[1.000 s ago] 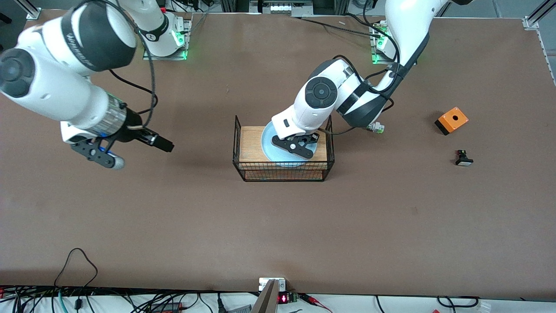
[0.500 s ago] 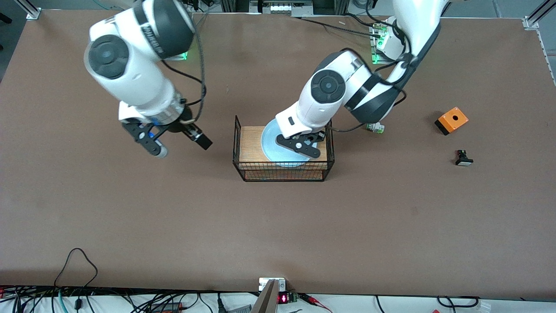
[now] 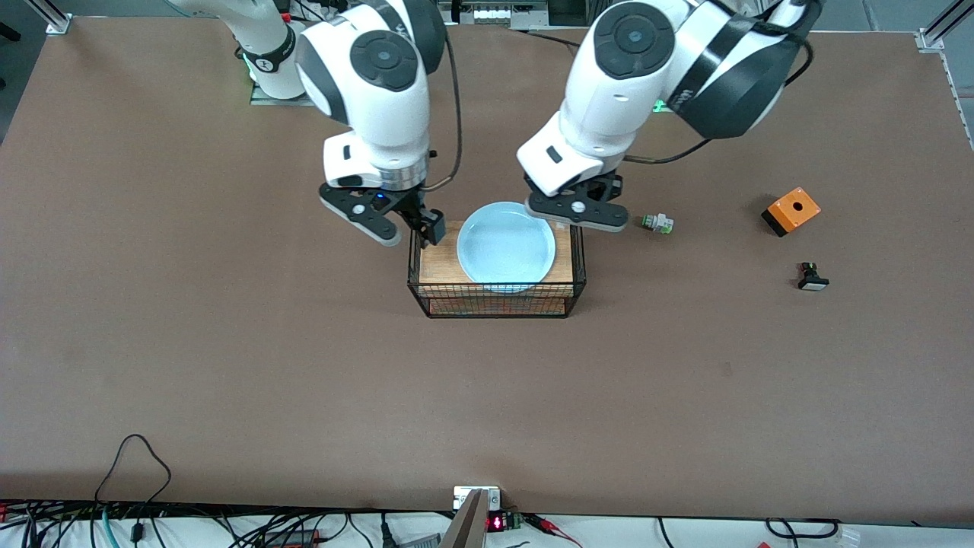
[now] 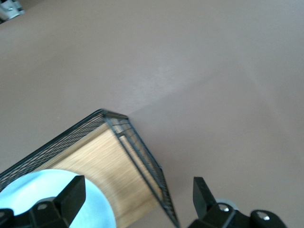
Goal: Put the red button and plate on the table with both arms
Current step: 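Lift the button with the left gripper while the right gripper reaches the plate, then place the button on the table while the right gripper grasps the plate rim, then lift the blue plate out of the basket with the right gripper, then carry the plate away from the basket with the right gripper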
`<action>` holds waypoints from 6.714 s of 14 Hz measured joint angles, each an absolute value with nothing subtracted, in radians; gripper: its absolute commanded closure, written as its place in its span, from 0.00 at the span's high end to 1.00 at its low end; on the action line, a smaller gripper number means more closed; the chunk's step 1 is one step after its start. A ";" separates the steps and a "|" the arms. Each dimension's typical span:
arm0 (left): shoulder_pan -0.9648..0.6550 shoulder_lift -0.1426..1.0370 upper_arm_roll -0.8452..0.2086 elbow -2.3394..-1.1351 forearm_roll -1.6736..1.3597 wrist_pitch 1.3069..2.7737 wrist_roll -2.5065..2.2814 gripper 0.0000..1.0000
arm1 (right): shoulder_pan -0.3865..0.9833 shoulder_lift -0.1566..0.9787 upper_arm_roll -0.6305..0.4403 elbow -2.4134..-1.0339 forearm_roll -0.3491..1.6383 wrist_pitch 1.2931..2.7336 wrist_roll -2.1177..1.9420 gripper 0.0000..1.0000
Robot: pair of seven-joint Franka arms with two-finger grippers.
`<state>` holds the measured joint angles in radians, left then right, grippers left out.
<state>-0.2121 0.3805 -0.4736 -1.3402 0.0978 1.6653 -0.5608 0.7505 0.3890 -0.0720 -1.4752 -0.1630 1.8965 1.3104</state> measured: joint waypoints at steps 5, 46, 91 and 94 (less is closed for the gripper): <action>0.012 0.390 -0.463 -1.341 0.103 1.621 -0.430 0.00 | 0.751 0.397 -0.080 -1.440 -0.123 1.916 1.328 1.00; 0.105 0.402 -0.075 -2.207 0.014 2.410 0.008 0.06 | 0.866 0.603 -0.085 -1.388 0.074 1.980 1.357 0.00; 0.028 0.199 -0.042 -1.444 0.013 1.650 -0.026 1.00 | 0.151 0.125 -0.273 -1.639 0.090 1.629 0.047 0.00; 0.035 0.185 -0.042 -1.451 0.013 1.685 -0.026 1.00 | 0.002 0.121 -0.176 -1.766 0.090 1.805 -0.045 0.00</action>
